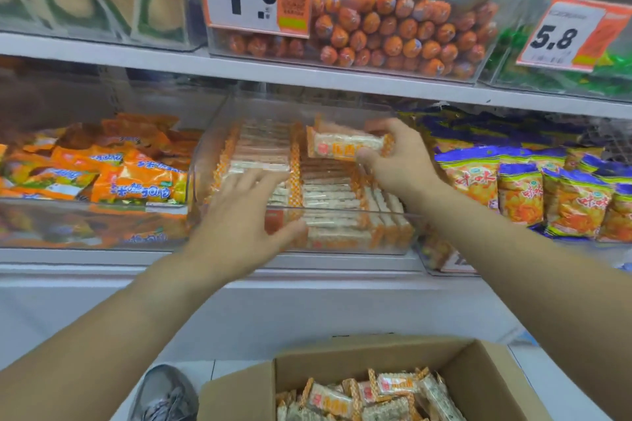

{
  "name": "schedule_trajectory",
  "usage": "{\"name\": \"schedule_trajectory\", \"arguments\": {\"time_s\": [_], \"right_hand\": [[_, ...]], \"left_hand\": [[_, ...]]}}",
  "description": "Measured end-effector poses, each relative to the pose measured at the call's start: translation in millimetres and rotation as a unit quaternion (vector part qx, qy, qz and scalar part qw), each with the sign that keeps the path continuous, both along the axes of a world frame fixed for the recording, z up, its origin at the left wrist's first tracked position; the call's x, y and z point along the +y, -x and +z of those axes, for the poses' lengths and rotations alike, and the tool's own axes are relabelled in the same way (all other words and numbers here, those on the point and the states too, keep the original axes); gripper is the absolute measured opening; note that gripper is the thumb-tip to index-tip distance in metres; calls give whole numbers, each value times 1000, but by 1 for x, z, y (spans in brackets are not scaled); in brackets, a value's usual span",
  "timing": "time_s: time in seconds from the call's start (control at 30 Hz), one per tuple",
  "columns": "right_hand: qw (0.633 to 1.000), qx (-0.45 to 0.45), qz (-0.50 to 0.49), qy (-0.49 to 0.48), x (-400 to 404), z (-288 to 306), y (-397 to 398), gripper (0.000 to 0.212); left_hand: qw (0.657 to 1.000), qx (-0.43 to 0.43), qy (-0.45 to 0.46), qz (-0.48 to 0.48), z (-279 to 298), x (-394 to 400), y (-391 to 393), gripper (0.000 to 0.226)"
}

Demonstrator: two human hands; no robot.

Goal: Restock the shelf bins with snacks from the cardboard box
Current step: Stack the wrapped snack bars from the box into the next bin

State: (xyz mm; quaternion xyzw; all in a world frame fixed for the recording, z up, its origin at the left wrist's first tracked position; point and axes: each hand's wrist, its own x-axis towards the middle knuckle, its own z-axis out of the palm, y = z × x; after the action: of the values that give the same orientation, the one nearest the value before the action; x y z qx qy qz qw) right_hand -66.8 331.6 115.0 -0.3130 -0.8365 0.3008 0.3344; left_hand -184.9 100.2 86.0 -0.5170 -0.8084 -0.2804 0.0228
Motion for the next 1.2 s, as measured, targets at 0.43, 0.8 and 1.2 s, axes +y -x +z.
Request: {"name": "schedule_trajectory", "arguments": {"time_s": [0.43,0.8,1.2], "right_hand": [[943,-294,-10,-157,73,-45,91,41],[931,-272,-86,-226,55,-53,97,47],[960,-2,104,-261,-43,-11,-7,24]], "left_hand": [[991,126,-9,48,-41,19,15,51],[989,132,-15,69,-46,22,17,47],[991,108,19,81,-37,27,13,43]]}}
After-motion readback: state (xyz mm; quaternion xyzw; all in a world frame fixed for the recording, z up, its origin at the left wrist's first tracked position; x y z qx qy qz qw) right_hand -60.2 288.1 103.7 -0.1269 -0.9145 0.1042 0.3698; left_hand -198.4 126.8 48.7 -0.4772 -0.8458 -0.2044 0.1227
